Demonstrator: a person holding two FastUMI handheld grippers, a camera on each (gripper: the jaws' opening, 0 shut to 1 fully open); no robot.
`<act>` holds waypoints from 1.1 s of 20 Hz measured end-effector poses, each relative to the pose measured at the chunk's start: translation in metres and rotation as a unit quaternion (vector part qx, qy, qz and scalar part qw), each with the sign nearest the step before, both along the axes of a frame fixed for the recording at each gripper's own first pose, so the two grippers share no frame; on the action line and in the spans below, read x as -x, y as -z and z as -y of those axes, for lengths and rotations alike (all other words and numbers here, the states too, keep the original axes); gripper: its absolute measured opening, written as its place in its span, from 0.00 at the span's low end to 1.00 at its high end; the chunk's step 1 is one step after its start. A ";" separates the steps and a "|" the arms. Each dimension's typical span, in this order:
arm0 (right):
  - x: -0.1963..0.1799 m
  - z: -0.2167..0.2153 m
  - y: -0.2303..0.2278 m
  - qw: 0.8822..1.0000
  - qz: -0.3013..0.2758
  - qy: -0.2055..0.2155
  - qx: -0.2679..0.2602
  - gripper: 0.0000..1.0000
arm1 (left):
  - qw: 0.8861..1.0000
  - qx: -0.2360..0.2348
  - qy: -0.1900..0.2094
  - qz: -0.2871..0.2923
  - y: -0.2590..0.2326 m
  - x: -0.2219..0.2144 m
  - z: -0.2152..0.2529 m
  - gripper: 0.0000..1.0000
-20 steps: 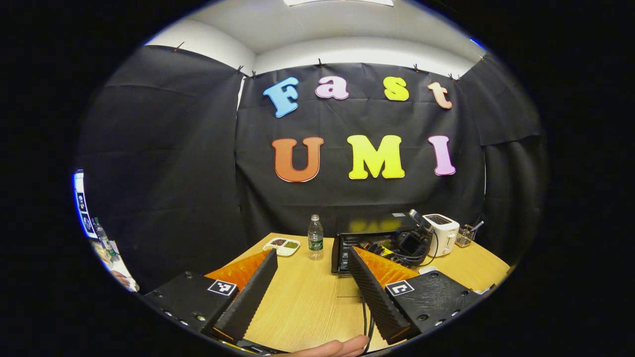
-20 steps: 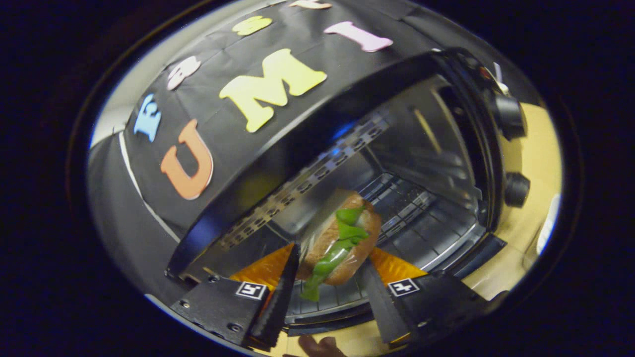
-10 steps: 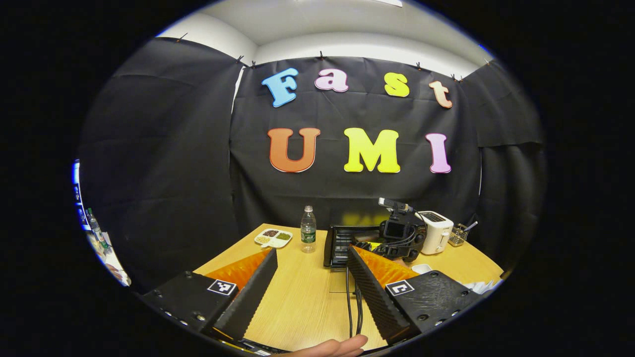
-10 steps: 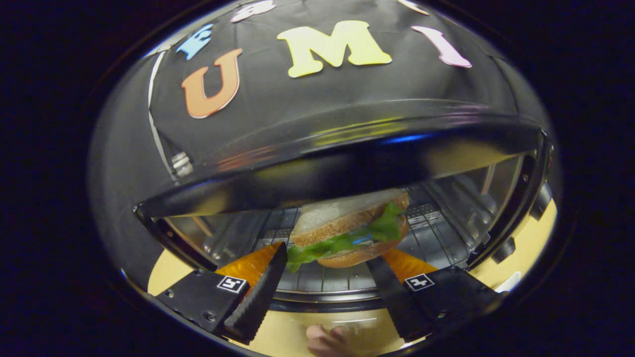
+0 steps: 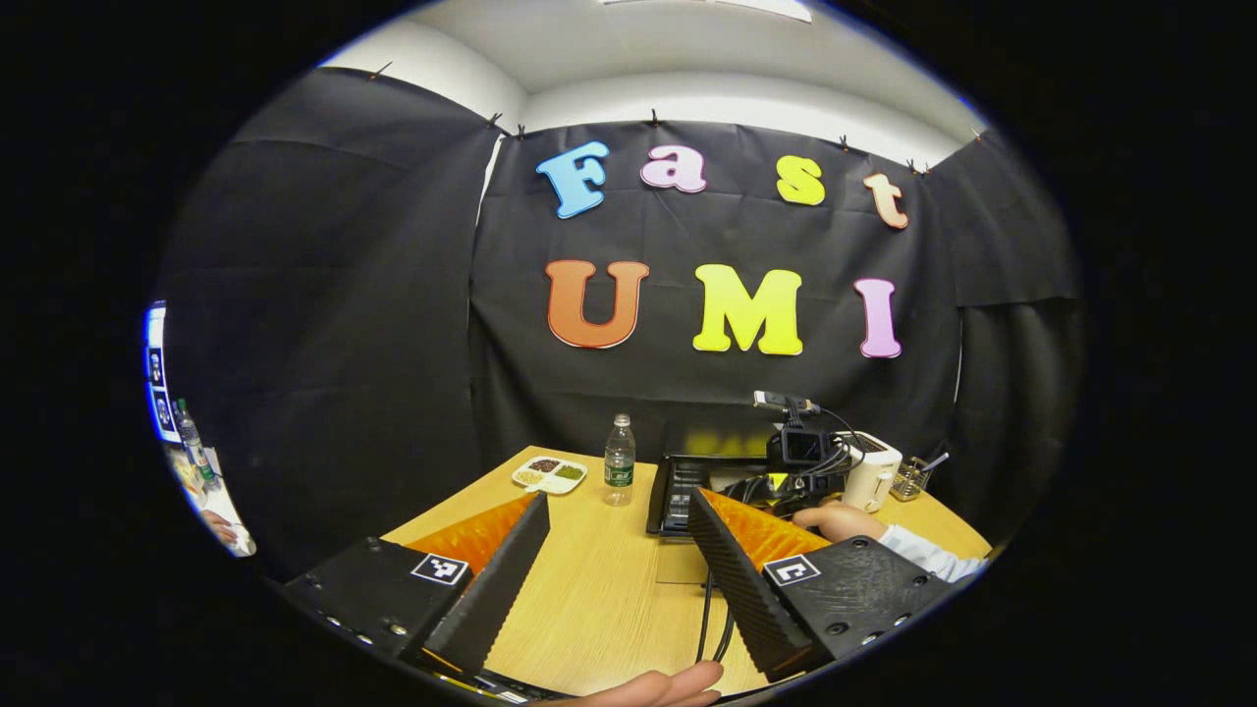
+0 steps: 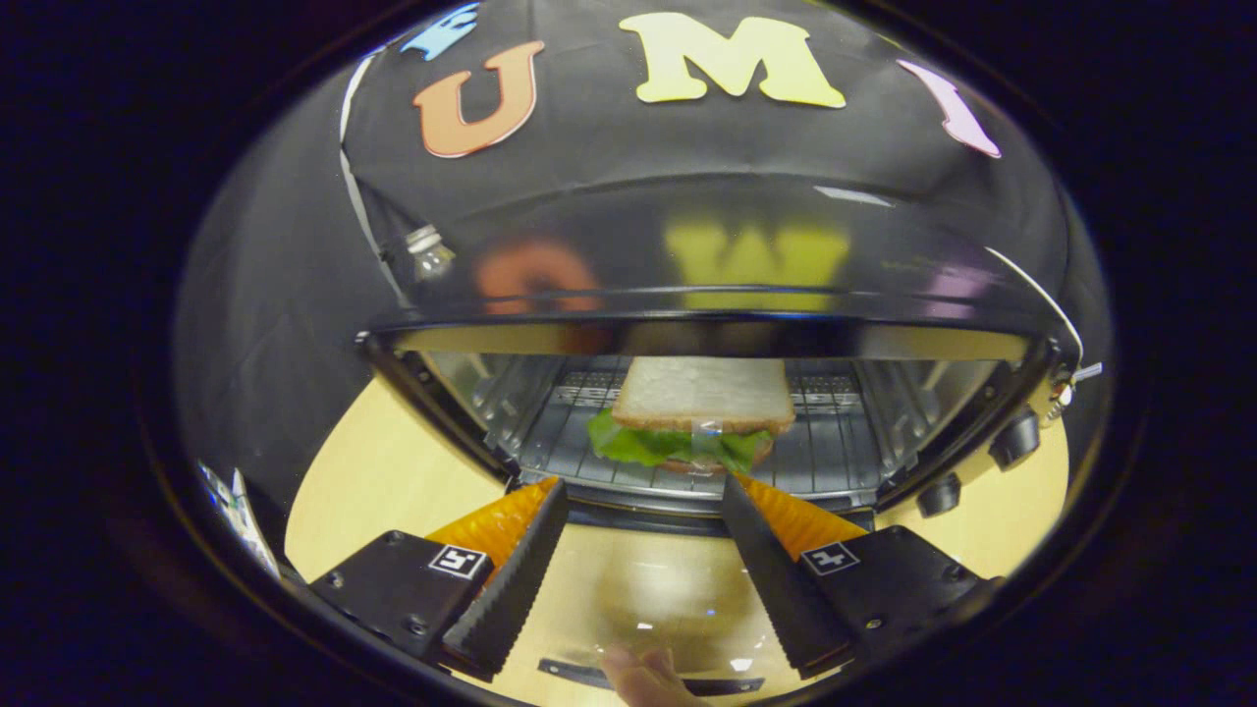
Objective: Open the electric oven with the left hand, put the food in, and close the electric oven.
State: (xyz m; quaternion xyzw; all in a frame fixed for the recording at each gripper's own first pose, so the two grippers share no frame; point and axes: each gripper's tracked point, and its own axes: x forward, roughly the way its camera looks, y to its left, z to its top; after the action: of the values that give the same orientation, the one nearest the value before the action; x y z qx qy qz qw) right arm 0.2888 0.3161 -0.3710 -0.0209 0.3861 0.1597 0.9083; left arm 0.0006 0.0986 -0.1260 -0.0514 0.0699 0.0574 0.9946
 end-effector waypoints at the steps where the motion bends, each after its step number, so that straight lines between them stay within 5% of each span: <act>1: 0.008 0.002 -0.010 1.000 0.009 -0.004 -0.004 0.91 | 1.000 0.003 0.003 -0.001 0.000 0.001 0.000 0.94; 2: 0.018 0.007 -0.021 1.000 0.022 -0.007 -0.010 1.00 | 1.000 0.005 0.005 -0.002 0.002 0.000 0.002 0.94; 10: 0.088 0.080 -0.161 0.975 0.213 0.012 -0.068 1.00 | 1.000 0.014 0.013 -0.002 0.007 -0.014 0.014 0.93; 11: 0.096 0.093 -0.179 0.969 0.236 0.019 -0.071 0.89 | 1.000 0.011 0.015 0.001 0.007 -0.016 0.018 0.93; 12: 0.105 0.107 -0.196 0.964 0.256 0.025 -0.074 1.00 | 1.000 0.009 0.018 0.005 0.006 -0.020 0.022 0.93; 13: 0.115 0.121 -0.212 0.958 0.275 0.033 -0.075 0.89 | 1.000 0.006 0.024 0.008 0.006 -0.023 0.027 0.93; 14: 0.125 0.134 -0.226 0.953 0.291 0.040 -0.076 1.00 | 1.000 0.004 0.029 0.008 0.008 -0.028 0.032 0.93; 15: 0.133 0.148 -0.238 0.948 0.307 0.046 -0.073 1.00 | 0.999 0.001 0.033 0.007 0.010 -0.032 0.037 0.93; 16: 0.142 0.162 -0.250 0.944 0.320 0.050 -0.066 0.89 | 0.999 0.000 0.035 0.006 0.013 -0.036 0.041 0.93; 19: 0.161 0.214 -0.284 0.929 0.359 0.087 -0.033 0.88 | 0.999 -0.001 0.051 -0.006 0.029 -0.051 0.061 0.93; 20: 0.169 0.229 -0.294 0.923 0.371 0.097 -0.026 1.00 | 0.998 -0.002 0.059 -0.012 0.036 -0.056 0.070 0.93; 22: 0.183 0.253 -0.306 0.916 0.385 0.112 -0.014 1.00 | 0.997 -0.006 0.077 -0.021 0.050 -0.066 0.085 0.93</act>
State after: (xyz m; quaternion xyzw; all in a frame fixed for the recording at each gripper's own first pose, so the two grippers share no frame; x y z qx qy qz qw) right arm 0.1055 0.0634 -0.0654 -0.0242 0.0035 0.0417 0.9988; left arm 0.0666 0.0136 -0.1759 -0.0390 0.0946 -0.0179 0.9946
